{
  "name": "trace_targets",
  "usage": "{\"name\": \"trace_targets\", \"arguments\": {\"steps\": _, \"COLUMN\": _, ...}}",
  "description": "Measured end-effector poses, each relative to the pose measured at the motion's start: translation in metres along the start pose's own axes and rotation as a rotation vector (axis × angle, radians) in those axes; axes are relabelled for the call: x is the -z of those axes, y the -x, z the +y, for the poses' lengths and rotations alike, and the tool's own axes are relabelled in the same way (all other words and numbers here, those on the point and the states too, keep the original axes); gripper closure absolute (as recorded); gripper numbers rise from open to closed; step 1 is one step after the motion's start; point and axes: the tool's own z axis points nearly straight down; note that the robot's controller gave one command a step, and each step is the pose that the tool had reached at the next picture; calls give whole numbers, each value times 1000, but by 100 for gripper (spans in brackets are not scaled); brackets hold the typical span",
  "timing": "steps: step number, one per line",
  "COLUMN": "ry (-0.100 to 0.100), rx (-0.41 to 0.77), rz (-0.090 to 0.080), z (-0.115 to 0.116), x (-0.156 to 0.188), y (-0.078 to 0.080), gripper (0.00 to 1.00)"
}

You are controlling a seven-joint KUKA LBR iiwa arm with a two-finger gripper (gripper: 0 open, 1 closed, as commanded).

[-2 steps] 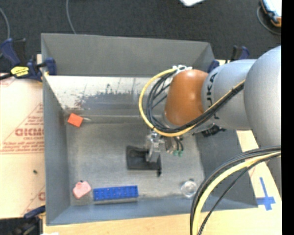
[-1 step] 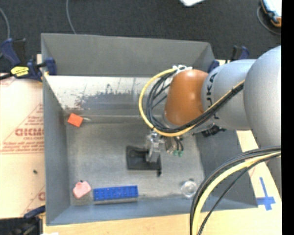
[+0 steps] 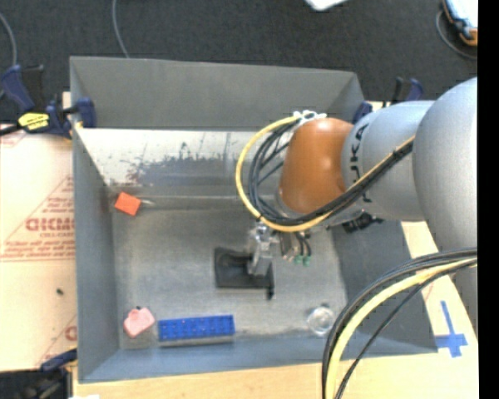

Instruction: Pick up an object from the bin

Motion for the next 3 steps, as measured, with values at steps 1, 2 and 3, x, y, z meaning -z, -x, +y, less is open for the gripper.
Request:
{"name": "trace_targets", "arguments": {"steps": 1, "ry": 0, "rx": -1, "rz": 0, "z": 0, "x": 0, "y": 0, "gripper": 100}}
{"name": "trace_targets", "arguments": {"steps": 2, "ry": 0, "rx": -2, "rz": 0, "z": 0, "x": 0, "y": 0, "gripper": 100}}
{"name": "trace_targets", "arguments": {"steps": 3, "ry": 0, "rx": -3, "rz": 0, "z": 0, "x": 0, "y": 0, "gripper": 100}}
